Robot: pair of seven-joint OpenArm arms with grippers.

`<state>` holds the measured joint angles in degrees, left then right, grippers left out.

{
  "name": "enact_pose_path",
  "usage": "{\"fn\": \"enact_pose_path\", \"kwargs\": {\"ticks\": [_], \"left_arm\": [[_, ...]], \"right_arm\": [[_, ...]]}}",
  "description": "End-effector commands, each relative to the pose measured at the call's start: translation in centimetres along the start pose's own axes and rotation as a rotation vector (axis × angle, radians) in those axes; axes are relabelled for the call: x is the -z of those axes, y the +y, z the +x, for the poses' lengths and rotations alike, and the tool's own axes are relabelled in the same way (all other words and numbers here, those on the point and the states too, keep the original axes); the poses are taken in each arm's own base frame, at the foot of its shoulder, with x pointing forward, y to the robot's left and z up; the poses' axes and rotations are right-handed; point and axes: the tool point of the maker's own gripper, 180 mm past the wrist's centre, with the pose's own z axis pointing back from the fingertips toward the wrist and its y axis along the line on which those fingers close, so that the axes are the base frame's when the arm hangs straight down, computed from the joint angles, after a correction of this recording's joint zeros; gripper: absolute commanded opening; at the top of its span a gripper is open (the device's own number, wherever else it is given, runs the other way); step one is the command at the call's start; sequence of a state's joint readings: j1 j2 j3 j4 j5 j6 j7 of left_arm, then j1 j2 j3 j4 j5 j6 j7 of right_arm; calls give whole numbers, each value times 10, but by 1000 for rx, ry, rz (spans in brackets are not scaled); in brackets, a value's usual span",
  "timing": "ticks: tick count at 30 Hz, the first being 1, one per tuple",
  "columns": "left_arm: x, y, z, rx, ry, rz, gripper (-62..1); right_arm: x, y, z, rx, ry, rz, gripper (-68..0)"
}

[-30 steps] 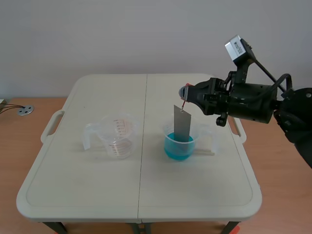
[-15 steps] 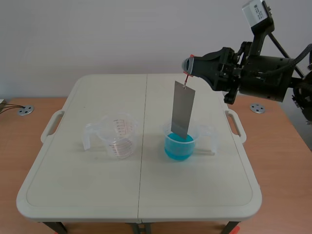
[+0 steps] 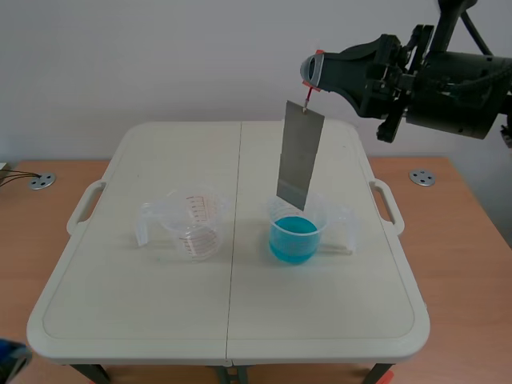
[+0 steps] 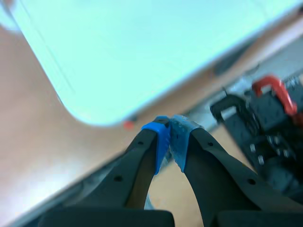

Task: Hold the metal plate by the orange handle, dip it into the blue solution, take it out and point at it, then put the plate back in the beaker on the left.
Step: 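Raise the plate and point at it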

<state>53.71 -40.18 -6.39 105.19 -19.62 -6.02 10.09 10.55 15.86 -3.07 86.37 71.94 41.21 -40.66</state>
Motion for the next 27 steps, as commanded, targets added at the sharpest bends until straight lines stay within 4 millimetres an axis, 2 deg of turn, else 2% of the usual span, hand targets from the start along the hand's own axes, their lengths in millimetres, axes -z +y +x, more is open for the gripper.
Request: {"fn": "enact_pose_path", "kwargs": {"ticks": [1,8,13,20,27], "left_arm": [[5,2,18,6,-62,1,-588],[21,20,79,64,-237,28,-588],[29,23,121,103,-352,25,-588],[47,0,166,141,-450,-50,-588],[75,-17,191,149,-506,-97,-588]], "right_arm": [[-2,7,23,-32,-56,24,-660],[-2,13,32,-50,-71,26,-660],[-2,17,36,-64,-78,34,-660],[-2,18,38,-60,-84,39,-660],[-4,17,41,-66,-96,36,-660]]}}
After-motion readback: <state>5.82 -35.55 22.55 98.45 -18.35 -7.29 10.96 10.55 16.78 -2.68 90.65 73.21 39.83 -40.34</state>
